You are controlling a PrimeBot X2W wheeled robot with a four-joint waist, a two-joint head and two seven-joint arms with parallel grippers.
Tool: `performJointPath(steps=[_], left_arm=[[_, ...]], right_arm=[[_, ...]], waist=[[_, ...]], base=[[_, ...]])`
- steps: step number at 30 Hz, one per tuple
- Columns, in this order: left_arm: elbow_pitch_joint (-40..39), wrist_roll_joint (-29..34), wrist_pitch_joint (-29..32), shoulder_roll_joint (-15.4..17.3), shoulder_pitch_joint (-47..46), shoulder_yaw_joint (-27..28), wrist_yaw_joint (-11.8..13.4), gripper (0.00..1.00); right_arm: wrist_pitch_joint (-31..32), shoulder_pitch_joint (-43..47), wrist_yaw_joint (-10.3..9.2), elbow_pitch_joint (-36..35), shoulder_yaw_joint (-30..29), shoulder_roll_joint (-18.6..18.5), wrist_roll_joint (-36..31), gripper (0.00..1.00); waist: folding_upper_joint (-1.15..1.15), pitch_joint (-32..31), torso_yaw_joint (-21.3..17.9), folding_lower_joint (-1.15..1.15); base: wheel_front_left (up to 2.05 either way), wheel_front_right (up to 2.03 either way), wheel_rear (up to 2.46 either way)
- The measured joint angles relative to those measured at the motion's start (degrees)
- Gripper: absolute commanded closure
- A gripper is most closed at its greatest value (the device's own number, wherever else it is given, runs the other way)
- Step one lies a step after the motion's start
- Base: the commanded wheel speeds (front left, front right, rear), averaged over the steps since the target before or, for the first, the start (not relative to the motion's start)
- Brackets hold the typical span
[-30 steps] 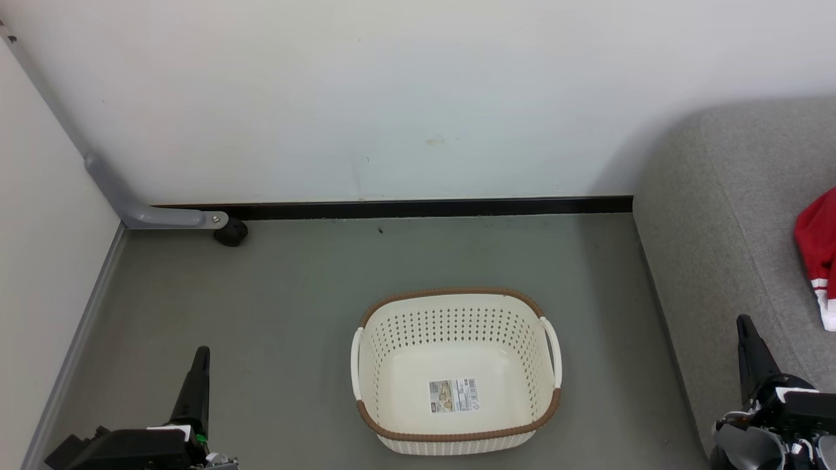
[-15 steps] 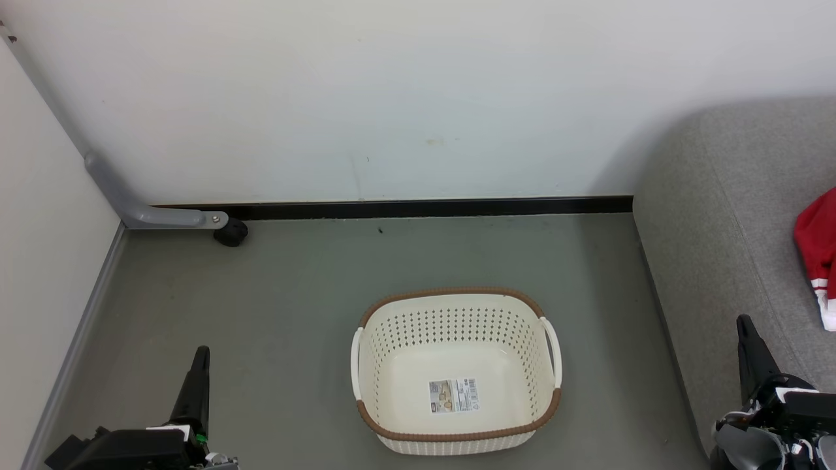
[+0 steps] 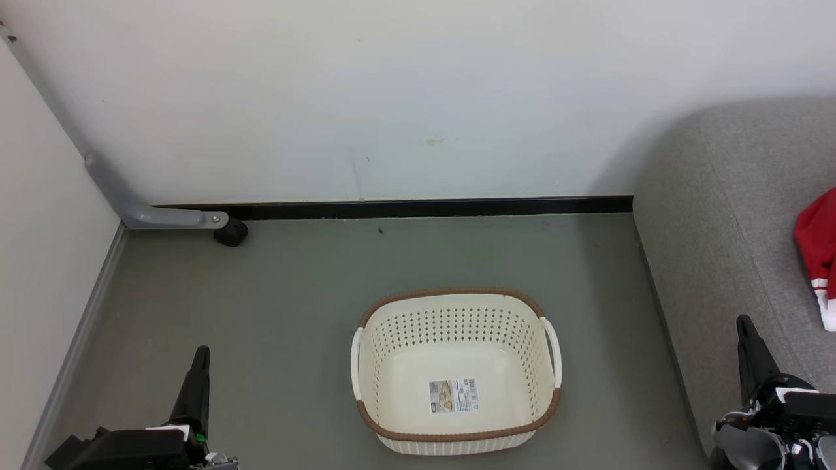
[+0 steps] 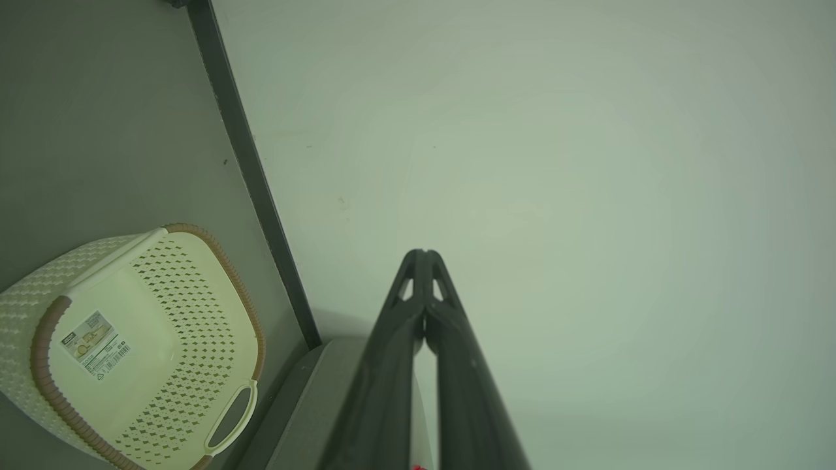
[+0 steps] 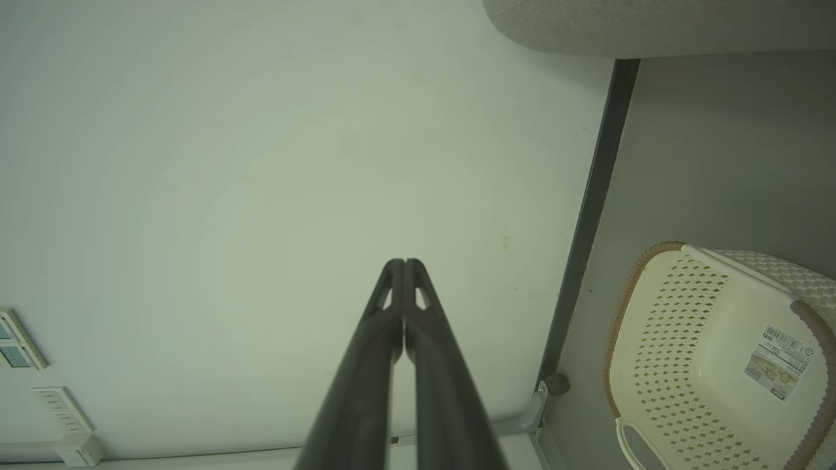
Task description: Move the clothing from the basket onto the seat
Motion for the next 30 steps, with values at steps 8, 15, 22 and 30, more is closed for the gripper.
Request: performJointPath(steps=[8, 15, 22, 30], left_arm=[[-0.01, 0.00, 0.00, 0.00, 0.00, 0.00, 0.00, 1.00], [-0.01, 0.00, 0.00, 0.00, 0.00, 0.00, 0.00, 1.00], [-0.02, 0.00, 0.00, 0.00, 0.00, 0.00, 0.00, 1.00], [-0.02, 0.00, 0.00, 0.00, 0.00, 0.00, 0.00, 1.00]], right_arm=[[0.00, 0.01, 0.00, 0.00, 0.00, 0.01, 0.00, 1.00], [0.00, 0.02, 0.00, 0.00, 0.00, 0.01, 0.00, 1.00], [0.00, 0.02, 0.00, -0.01, 0.00, 0.01, 0.00, 1.00], [0.00, 0.03, 0.00, -0.01, 0.00, 0.01, 0.00, 1.00]], waist=[[0.00, 0.00, 0.00, 0.00], [0.00, 0.00, 0.00, 0.00], [0.00, 0.00, 0.00, 0.00], [0.00, 0.00, 0.00, 0.00]], base=[[0.00, 0.00, 0.00], [0.00, 0.00, 0.00], [0.00, 0.00, 0.00], [0.00, 0.00, 0.00]])
